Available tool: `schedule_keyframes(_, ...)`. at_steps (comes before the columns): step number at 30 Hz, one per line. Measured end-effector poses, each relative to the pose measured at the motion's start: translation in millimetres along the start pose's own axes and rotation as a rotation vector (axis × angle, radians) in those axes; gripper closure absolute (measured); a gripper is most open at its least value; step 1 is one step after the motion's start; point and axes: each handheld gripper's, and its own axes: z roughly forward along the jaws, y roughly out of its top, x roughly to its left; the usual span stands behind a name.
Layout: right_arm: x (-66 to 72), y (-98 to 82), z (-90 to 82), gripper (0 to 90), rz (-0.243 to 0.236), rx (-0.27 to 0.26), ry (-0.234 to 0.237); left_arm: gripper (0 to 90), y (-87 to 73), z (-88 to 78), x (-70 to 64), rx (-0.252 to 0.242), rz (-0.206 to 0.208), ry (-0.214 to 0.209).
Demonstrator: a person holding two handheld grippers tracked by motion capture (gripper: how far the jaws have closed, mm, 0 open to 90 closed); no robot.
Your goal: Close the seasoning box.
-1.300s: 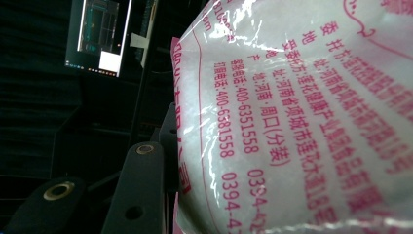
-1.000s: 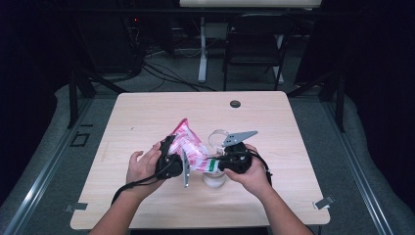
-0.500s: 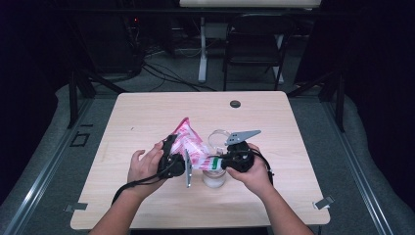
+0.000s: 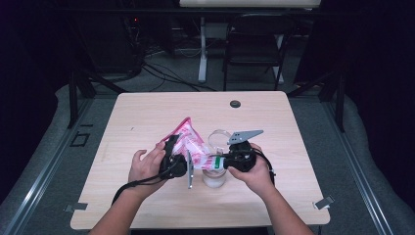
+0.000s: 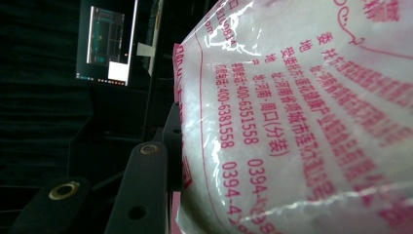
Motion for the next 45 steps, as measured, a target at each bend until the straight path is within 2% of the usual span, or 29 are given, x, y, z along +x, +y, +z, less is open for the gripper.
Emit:
schedule_keyframes(14,0.6,-5.3,0.1,90.0,0.005,0.015,-0.023,63.5,2.0,-1.5,-0.1,-0.012,0.03,0.014)
schedule_keyframes(26,0.1,-8.5,0.1,90.0,0.009,0.02,-0.023,63.7,4.1,-3.2,0.3,-0.02,0.063,0.027)
schedule_keyframes(45,-1.8,-11.3,2.6,90.0,0.022,0.033,-0.015,63.8,5.5,-7.4,0.0,-0.035,0.076,0.075)
